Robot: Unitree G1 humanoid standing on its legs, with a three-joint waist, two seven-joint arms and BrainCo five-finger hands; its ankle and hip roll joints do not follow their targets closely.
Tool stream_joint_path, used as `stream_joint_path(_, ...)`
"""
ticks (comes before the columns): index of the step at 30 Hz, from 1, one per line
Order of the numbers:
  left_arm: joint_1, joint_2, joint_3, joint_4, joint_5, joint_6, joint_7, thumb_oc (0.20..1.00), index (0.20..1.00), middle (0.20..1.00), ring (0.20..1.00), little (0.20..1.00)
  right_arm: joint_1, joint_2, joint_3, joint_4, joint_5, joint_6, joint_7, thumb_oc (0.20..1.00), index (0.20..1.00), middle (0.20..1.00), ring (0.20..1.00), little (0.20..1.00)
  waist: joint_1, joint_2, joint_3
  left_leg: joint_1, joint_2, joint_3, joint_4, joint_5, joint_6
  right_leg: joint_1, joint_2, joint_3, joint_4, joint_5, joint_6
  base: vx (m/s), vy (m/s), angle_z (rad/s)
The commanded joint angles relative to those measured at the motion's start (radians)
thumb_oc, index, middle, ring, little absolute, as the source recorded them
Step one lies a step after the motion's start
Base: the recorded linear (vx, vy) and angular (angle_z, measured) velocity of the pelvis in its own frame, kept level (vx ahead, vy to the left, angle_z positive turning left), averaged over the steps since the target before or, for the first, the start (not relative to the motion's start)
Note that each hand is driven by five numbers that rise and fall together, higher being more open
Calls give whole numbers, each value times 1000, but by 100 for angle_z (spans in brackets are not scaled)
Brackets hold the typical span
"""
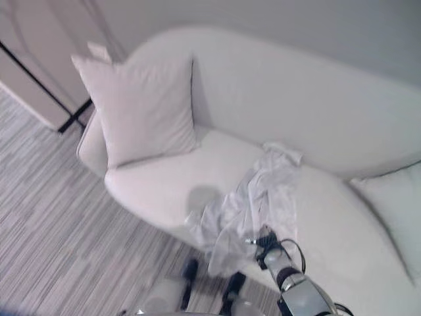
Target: Hang the clothes on the sofa on the clothes rack.
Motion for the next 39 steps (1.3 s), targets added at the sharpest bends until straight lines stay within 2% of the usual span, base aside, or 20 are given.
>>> stream_joint_path(1,1,1,-60,-5,37,-38,69,1000,1000,1000,1000,1000,-50,-19,19,26,8,-41,-114,1000,1000,1000,1000,1000,29,14,3,-60,-50,19,-122,120,24,56,-34,43,97,-133,54,-58,18,0)
stream_joint_path(3,-7,11,-139,-58,93,-58,112,1000,1000,1000,1000,1000,-100,-20,17,63,12,-45,-157,1000,1000,1000,1000,1000,44,30,28,-113,-53,11,-85,114,24,12,-37,41,123,-142,51,-109,30,6)
stream_joint_path(4,-32,40,-218,-129,121,-67,120,1000,1000,1000,1000,1000,-158,-28,2,102,63,-49,-158,1000,1000,1000,1000,1000,61,49,56,-157,-58,-2,-54,108,24,-37,-46,34,161,-156,47,-92,26,3)
stream_joint_path(5,-33,41,-219,-131,121,-65,120,1000,1000,1000,1000,1000,-160,-29,1,104,64,-50,-157,1000,1000,1000,1000,1000,62,49,55,-160,-58,-2,-52,107,24,-40,-46,34,164,-158,47,-88,33,1)
stream_joint_path(6,-57,67,-253,-177,137,-63,116,1000,1000,1000,1000,1000,-189,-34,-4,122,106,-51,-131,231,231,231,231,231,77,64,68,-193,-69,-11,-41,109,25,-78,-53,26,192,-168,44,-29,18,6)
stream_joint_path(7,-58,68,-254,-179,137,-62,115,1000,1000,1000,1000,1000,-190,-34,-5,124,106,-52,-130,200,200,200,200,200,78,63,66,-196,-69,-11,-40,108,25,-82,-53,26,195,-169,44,-27,26,12)
stream_joint_path(9,-74,95,-298,-242,169,-50,108,1000,1000,1000,1000,1000,-217,-13,63,186,43,-19,-103,200,200,200,200,200,106,73,64,-223,-78,-27,-45,117,24,-102,-63,-1,211,-183,43,44,-15,25)
stream_joint_path(12,-69,101,-310,-261,177,-42,105,1000,1000,1000,1000,1000,-215,14,52,216,34,4,-103,200,200,200,200,200,116,74,49,-209,-87,-38,-69,124,23,-87,-67,-23,196,-187,47,73,0,27)
stream_joint_path(19,-90,51,-269,-123,207,-29,160,1000,1000,1000,1000,1000,-139,73,49,138,65,-30,-162,200,200,200,200,200,72,41,34,-146,-81,-16,-98,110,30,-35,-70,-12,174,-182,49,50,33,9)
stream_joint_path(22,-101,30,-230,-66,215,-23,180,1000,1000,1000,1000,1000,-74,87,82,-32,85,-73,-160,200,200,200,200,200,22,4,27,-106,-65,11,-105,98,33,-14,-68,21,166,-171,48,39,42,-10)
stream_joint_path(23,-96,25,-196,-49,221,-18,184,1000,1000,1000,1000,1000,-7,71,118,-219,71,-93,-137,200,200,200,200,200,-9,-21,22,-74,-55,30,-116,94,34,5,-66,41,156,-164,48,36,33,-39)
stream_joint_path(24,-95,25,-196,-49,221,-18,184,1000,1000,1000,1000,1000,-6,71,118,-219,71,-93,-137,200,200,200,200,200,-9,-21,22,-74,-55,30,-116,94,34,5,-66,41,156,-164,48,58,5,-53)
stream_joint_path(25,-95,26,-156,-36,231,-7,175,1000,1000,1000,1000,1000,65,23,161,-462,33,-113,-80,200,200,200,200,200,-39,-51,7,-38,-49,46,-139,92,33,30,-60,50,140,-160,48,41,-12,-53)
stream_joint_path(26,-93,24,-156,-36,231,-7,175,1000,1000,1000,1000,1000,70,19,162,-470,32,-108,-79,200,200,200,200,200,-40,-50,7,-34,-50,46,-141,93,33,33,-60,50,139,-159,48,65,-28,-39)
stream_joint_path(29,-104,28,-117,-17,268,1,139,1000,1000,1000,1000,1000,159,-55,203,-697,-25,-130,17,200,200,200,200,200,-64,-85,-30,29,-48,58,-198,104,22,90,-59,38,111,-165,51,80,-63,-27)
stream_joint_path(30,-107,30,-112,-15,280,1,133,1000,1000,1000,1000,1000,173,-65,208,-729,-36,-131,40,630,630,630,630,630,-68,-89,-40,49,-49,58,-216,109,20,105,-59,32,106,-167,51,76,-56,-12)
stream_joint_path(31,-113,28,-109,-14,291,2,127,1000,1000,1000,1000,1000,189,-69,217,-765,-64,-129,55,1000,1000,1000,1000,1000,-72,-90,-55,69,-50,59,-229,110,19,121,-59,28,103,-168,53,9,10,6)
stream_joint_path(32,-117,31,-107,-13,305,2,122,1000,1000,1000,1000,1000,203,-73,223,-793,-79,-128,75,1000,1000,1000,1000,1000,-74,-84,-64,74,-49,65,-227,127,28,127,-59,13,100,-147,49,67,19,12)
stream_joint_path(34,-119,29,-117,-14,344,4,106,1000,1000,1000,1000,1000,241,-55,242,-814,-94,-122,124,1000,1000,1000,1000,1000,-78,-87,-105,125,-53,71,-231,116,30,178,-58,13,84,-151,54,98,1,12)
stream_joint_path(39,-102,24,-113,-3,368,9,96,1000,1000,1000,1000,1000,258,-12,270,-782,-137,-109,144,1000,1000,1000,1000,1000,-75,-90,-158,185,-53,87,-241,104,30,240,-55,17,43,-146,63,59,-14,-2)
